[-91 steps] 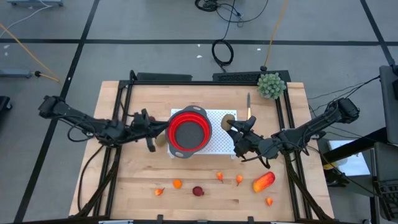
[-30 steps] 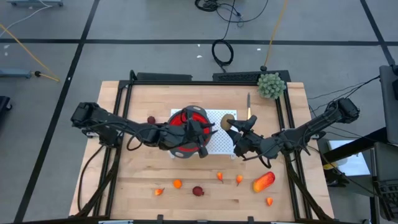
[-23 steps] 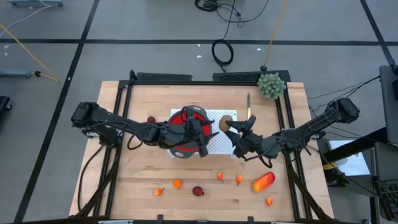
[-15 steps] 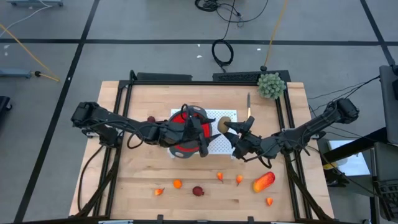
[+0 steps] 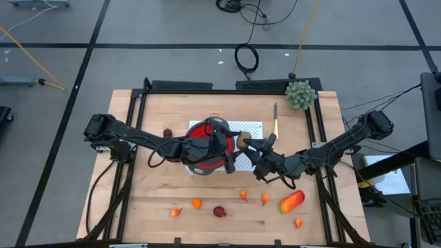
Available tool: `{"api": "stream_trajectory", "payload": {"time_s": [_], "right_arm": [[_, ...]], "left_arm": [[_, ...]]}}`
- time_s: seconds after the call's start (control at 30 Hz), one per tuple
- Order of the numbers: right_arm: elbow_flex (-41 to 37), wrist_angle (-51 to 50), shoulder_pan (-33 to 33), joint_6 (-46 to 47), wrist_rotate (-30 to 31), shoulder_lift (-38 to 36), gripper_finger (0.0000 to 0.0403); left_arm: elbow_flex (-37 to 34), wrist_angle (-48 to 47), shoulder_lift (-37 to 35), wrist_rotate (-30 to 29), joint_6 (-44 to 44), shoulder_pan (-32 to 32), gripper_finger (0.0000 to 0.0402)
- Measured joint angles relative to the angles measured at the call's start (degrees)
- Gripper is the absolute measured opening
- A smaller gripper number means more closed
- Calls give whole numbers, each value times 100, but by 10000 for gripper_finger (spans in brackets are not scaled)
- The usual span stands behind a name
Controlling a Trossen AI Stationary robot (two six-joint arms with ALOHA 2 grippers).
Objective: Pick & Place Fruit
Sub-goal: Put the right kiwi into the strainer bowl on the shelf
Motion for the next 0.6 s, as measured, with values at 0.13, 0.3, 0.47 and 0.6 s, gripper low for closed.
{"api": "stream_trajectory", "payload": {"time_s": [0.13,0.3,0.47,0.6], "right_arm": [[0,57,0,0,-9,0,201],[0,96,0,4,-5,2,201],[0,100,0,25,-4,2,201],[0,101,-2,39,-2,2,201]], "left_arm": [[0,-69,0,1,-58,9,278],[0,-78,-2,4,-79,12,261],[0,-128,-2,9,-240,14,238],[0,-187,-2,13,-360,14,214]]}}
